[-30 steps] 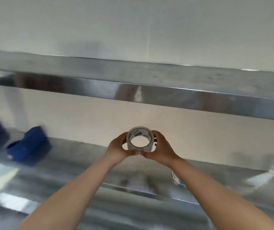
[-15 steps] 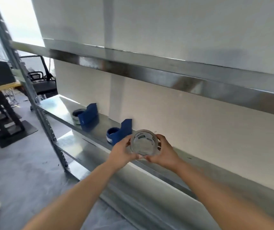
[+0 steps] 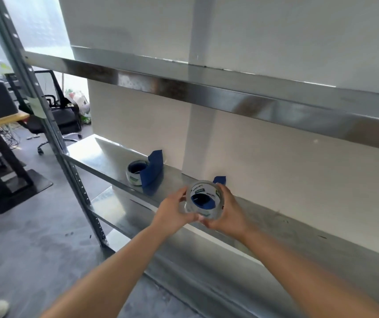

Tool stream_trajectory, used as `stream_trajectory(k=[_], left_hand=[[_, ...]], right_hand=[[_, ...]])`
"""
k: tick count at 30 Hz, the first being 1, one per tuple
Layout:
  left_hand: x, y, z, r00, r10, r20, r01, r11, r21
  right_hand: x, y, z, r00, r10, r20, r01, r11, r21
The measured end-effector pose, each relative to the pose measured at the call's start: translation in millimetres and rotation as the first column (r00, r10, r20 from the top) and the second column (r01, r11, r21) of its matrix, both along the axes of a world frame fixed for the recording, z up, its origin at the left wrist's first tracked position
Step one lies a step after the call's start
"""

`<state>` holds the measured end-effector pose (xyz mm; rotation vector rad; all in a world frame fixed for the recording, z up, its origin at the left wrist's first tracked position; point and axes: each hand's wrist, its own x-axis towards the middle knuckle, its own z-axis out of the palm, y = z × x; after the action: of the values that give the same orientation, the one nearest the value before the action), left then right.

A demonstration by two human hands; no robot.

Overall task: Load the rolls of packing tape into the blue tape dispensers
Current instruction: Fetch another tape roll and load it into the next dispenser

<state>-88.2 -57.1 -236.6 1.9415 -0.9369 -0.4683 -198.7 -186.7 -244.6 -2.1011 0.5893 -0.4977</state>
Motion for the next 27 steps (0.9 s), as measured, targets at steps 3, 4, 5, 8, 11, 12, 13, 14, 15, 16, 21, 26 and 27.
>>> stream_trajectory(k=[3, 4, 5, 8, 11, 12, 13, 14, 15, 16, 21, 26, 27], left_hand=[[24.7, -19.3, 0.3, 0.999, -0.03, -0.016, 0.03, 0.999, -0.013], [33.3, -26.6, 0.3, 0.998, -0.055, -0.026, 0.055, 0.998, -0.014], [42.1, -34.1, -0.2, 0.996, -0.081, -0.043, 0.081, 0.997, -0.009], [67.6, -52.9, 0.6, 0.971, -0.138, -0.198, 0.14, 0.99, -0.003], [88.3, -67.7, 4.0, 0.931, -0.13, -0.342, 0.12, 0.991, -0.05], [94.7, -73.3, 3.4, 0.926, -0.141, -0.35, 0.128, 0.99, -0.06], [99.3, -78.5, 3.2, 0.923, -0.162, -0.349, 0.149, 0.987, -0.066], [103.7, -83.8, 2.4, 0.92, -0.182, -0.347, 0.17, 0.983, -0.066], [106.7, -88.3, 2.3, 0.913, -0.2, -0.354, 0.186, 0.98, -0.073], [109.0, -91.4, 2.5, 0.907, -0.206, -0.368, 0.188, 0.979, -0.084], [124.0, -99.1, -6.2, 0.777, 0.008, -0.629, -0.025, 1.0, -0.018], [121.8, -86.6, -30.6, 0.725, 0.105, -0.68, 0.188, 0.921, 0.342], [118.1, -85.4, -32.9, 0.737, 0.062, -0.673, 0.258, 0.894, 0.366]], right_hand=[[24.5, -15.0, -6.3, 0.999, -0.04, -0.011, 0.039, 0.999, -0.021], [31.5, -20.5, -7.8, 0.998, -0.054, -0.034, 0.053, 0.998, -0.046], [38.0, -26.3, -9.6, 0.996, -0.069, -0.062, 0.064, 0.995, -0.071], [53.4, -44.3, -16.5, 0.987, -0.109, -0.117, 0.104, 0.993, -0.047], [65.2, -56.3, -18.6, 0.978, -0.165, -0.13, 0.158, 0.986, -0.061], [69.9, -59.9, -20.1, 0.975, -0.179, -0.131, 0.172, 0.983, -0.067], [72.6, -61.8, -19.6, 0.97, -0.199, -0.14, 0.191, 0.979, -0.074], [75.7, -64.2, -20.6, 0.964, -0.219, -0.148, 0.209, 0.974, -0.081], [78.2, -66.3, -20.8, 0.958, -0.244, -0.148, 0.233, 0.969, -0.088], [80.9, -67.6, -20.6, 0.952, -0.269, -0.145, 0.256, 0.961, -0.103], [88.5, -49.7, -4.5, 0.919, -0.361, -0.157, 0.346, 0.931, -0.116], [78.0, -21.1, -0.8, 0.868, -0.474, -0.151, 0.47, 0.881, -0.06], [76.7, -15.4, -1.6, 0.848, -0.507, -0.154, 0.507, 0.861, -0.041]])
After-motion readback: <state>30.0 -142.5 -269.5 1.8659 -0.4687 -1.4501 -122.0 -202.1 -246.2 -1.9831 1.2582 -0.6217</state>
